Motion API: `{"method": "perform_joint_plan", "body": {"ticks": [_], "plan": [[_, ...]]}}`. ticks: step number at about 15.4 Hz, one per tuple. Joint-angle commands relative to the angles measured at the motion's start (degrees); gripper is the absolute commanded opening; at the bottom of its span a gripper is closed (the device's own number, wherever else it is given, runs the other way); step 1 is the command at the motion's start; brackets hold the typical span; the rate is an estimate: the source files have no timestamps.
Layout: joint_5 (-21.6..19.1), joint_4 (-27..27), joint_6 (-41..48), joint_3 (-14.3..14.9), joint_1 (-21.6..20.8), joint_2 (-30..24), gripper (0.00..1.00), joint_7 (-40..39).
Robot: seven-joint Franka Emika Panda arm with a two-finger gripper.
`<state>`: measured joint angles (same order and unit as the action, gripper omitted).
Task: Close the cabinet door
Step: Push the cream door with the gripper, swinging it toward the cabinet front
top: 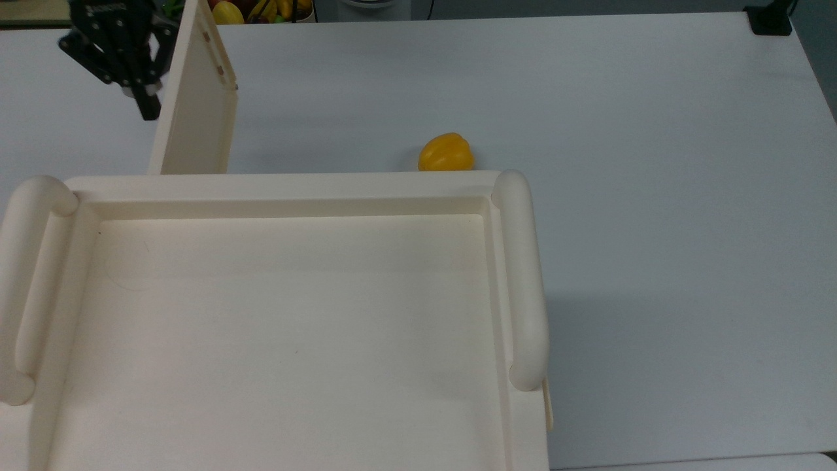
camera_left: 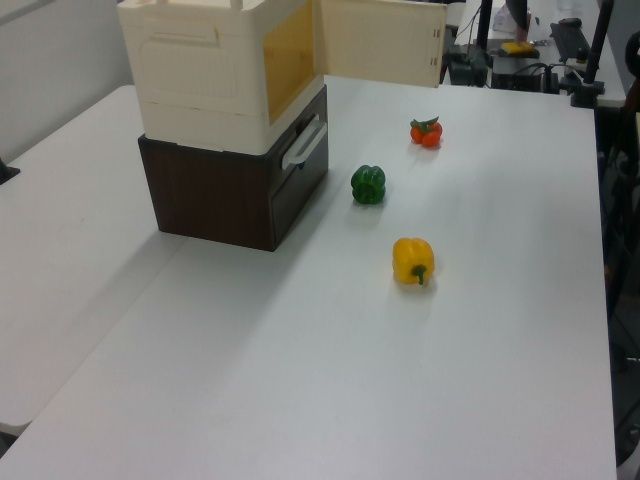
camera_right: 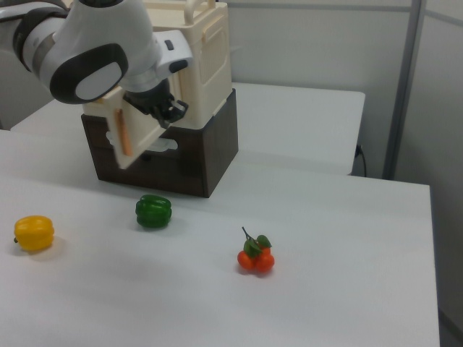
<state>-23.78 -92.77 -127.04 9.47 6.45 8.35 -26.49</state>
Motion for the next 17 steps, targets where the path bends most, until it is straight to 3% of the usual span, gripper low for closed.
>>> {"method": "perform_joint_plan", "body": {"ticks": [1,7,11,17], "plan": [[-1.35,0.13,-0.92,-2.78,-0.21,1.31,0.01,1.17],[-3.72,0.3,-9.0,-6.57,-2.49,4.3,0.01,4.95],[-3.64,1.71,-18.91,-9.29,-3.63,7.99,0.01,6.8],[-3.64,1.97,-29.74,-10.17,-5.39,10.98,0.01,6.8]]}}
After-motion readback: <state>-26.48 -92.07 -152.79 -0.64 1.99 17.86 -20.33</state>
